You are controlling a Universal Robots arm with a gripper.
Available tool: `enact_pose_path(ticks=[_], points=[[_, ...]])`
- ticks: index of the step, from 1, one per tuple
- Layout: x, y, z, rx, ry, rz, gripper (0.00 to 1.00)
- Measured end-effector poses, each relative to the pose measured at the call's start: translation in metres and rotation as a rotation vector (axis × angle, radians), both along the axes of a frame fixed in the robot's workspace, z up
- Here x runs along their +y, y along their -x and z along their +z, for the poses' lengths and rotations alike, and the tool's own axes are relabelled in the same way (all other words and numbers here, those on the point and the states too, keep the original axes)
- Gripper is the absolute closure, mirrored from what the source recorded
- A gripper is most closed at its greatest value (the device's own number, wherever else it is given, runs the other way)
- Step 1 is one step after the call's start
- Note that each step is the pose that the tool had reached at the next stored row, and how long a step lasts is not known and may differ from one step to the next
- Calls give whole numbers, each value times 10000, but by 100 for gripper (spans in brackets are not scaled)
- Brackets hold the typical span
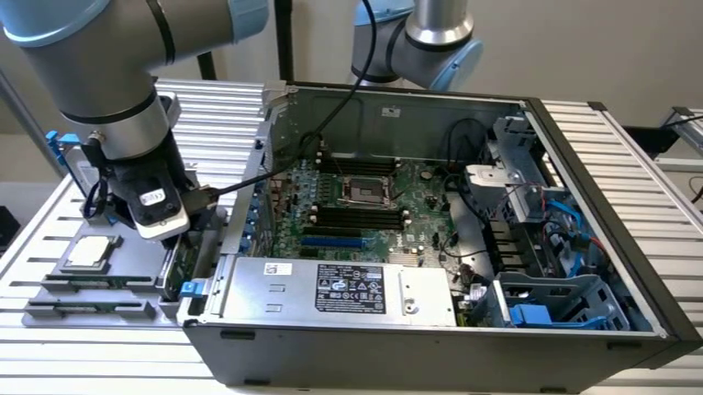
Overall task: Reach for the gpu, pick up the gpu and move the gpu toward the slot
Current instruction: 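Pick up the gpu and move the gpu toward the slot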
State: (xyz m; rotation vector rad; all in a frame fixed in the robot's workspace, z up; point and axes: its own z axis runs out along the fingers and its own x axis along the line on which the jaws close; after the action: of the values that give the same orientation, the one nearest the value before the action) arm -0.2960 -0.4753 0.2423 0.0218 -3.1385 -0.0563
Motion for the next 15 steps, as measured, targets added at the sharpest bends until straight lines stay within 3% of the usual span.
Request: enact_pose_path(ticks=[5,6,15], points=[[0,-2,-4,1,2,-9,67],[0,-2,-4,1,2,-12,73],[0,-1,-5,0,4,-19,74]])
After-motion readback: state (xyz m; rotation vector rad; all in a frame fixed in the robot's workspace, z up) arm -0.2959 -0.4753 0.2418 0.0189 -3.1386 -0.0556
